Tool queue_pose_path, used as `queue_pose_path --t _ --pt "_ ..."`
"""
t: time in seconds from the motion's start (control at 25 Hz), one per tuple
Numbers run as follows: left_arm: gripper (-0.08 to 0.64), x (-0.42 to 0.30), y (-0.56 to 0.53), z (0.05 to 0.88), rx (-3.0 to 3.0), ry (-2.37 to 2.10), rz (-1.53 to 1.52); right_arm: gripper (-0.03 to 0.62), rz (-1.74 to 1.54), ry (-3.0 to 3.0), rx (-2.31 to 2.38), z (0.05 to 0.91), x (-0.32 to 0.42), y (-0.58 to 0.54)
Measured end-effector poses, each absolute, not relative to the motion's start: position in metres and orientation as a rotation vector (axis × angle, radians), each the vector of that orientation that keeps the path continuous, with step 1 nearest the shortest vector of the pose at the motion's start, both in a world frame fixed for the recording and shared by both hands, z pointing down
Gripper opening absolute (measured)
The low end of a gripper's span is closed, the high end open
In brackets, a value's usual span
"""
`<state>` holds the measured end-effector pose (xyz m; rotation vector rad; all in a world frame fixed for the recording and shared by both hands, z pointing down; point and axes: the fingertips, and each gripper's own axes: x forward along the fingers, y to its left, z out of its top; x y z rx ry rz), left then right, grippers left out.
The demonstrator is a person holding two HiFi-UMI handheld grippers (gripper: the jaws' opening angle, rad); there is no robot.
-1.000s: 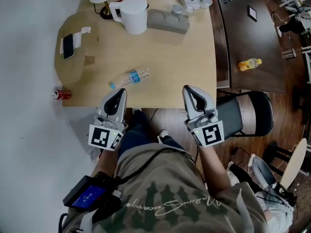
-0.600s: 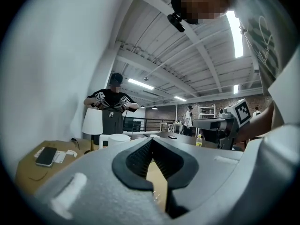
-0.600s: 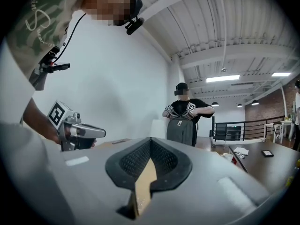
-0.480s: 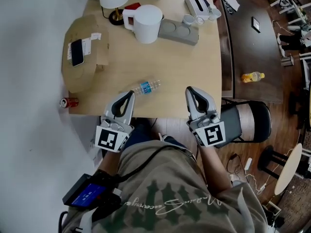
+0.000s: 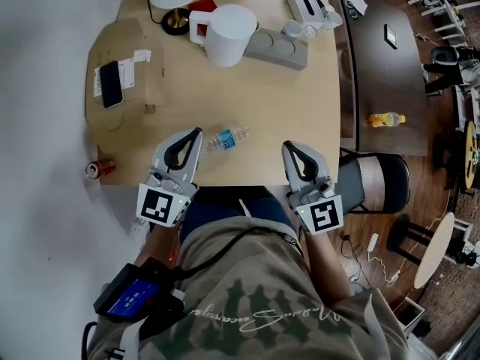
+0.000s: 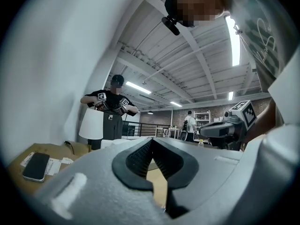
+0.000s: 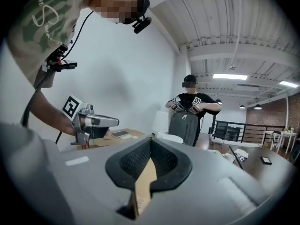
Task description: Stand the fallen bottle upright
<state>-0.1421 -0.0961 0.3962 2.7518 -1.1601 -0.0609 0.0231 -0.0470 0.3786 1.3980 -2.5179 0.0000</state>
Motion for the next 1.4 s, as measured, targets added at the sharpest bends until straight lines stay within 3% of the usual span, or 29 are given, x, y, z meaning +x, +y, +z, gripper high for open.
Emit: queue_pose_path --t 0.52,0.84,0.88,0.92,0.96,1.4 --pt "0.002 -0.14 -0.106 0.388 2.731 -1.22 -0.067 0.005 -0.005 -2.552 1.12 0.398 -0.004 -0.088" --pt "0.002 -0.13 -0.129 0.385 2.719 -1.279 -0.067 0.008 -0.034 -2.253 0.612 0.493 -0.028 -0.09" --pt "0.002 -0.13 -0.132 0.385 2.714 -1.29 -0.061 0.112 -0.051 -2.205 0.552 0.508 -0.033 -0.088" --pt "0.002 -0.13 -0.135 0.385 2.71 -1.301 -0.054 0.292 -0.072 -2.156 0.491 0.522 -0.038 -0.085" --pt "0.002 -0.13 -0.139 0.386 2.707 -1.313 -0.05 0.325 -0.106 -2.112 0.428 0.534 -0.043 -0.083" --pt "0.002 -0.127 -0.152 0.391 2.674 -1.341 -0.009 0.333 -0.41 -1.803 -0.095 0.631 -0.084 -0.043"
